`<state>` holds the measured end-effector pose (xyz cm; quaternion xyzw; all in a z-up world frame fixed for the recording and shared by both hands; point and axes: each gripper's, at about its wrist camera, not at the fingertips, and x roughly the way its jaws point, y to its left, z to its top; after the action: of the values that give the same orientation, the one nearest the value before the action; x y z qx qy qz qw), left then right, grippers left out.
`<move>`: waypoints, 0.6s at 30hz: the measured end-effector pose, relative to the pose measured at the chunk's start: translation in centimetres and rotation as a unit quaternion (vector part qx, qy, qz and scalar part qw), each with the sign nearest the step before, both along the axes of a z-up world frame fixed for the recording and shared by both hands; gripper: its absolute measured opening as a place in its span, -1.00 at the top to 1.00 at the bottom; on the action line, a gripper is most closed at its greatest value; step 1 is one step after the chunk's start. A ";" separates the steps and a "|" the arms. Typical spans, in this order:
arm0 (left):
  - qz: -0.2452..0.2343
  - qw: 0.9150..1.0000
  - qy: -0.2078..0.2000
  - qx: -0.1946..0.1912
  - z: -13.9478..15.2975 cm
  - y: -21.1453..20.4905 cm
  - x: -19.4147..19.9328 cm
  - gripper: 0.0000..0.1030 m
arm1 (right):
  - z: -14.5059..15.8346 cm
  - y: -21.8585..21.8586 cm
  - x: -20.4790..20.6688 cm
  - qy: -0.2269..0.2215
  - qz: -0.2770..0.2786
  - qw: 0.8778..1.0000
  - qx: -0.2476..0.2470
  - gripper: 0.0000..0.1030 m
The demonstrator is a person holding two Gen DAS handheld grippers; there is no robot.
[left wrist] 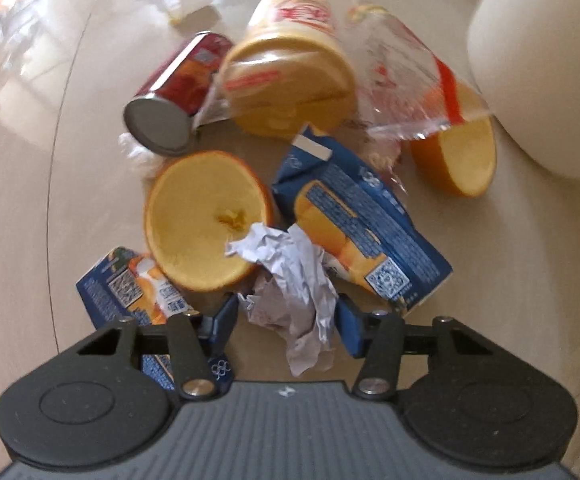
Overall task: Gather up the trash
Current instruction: 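Lower the left tool and grasp the crumpled white paper, then carry the paper over the white bin and open the left tool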
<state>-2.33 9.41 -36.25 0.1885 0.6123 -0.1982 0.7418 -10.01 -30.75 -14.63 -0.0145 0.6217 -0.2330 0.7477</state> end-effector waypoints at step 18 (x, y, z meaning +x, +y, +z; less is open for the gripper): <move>-0.013 1.000 -0.004 0.024 8.6 -1.9 0.2 0.20 | 0.2 -1.6 0.0 -0.001 -0.020 1.000 0.022 0.72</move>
<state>-2.12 7.49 -27.62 0.2151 0.6113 -0.1919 0.7370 -10.04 -32.39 -14.45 0.0146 0.6260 -0.2335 0.7438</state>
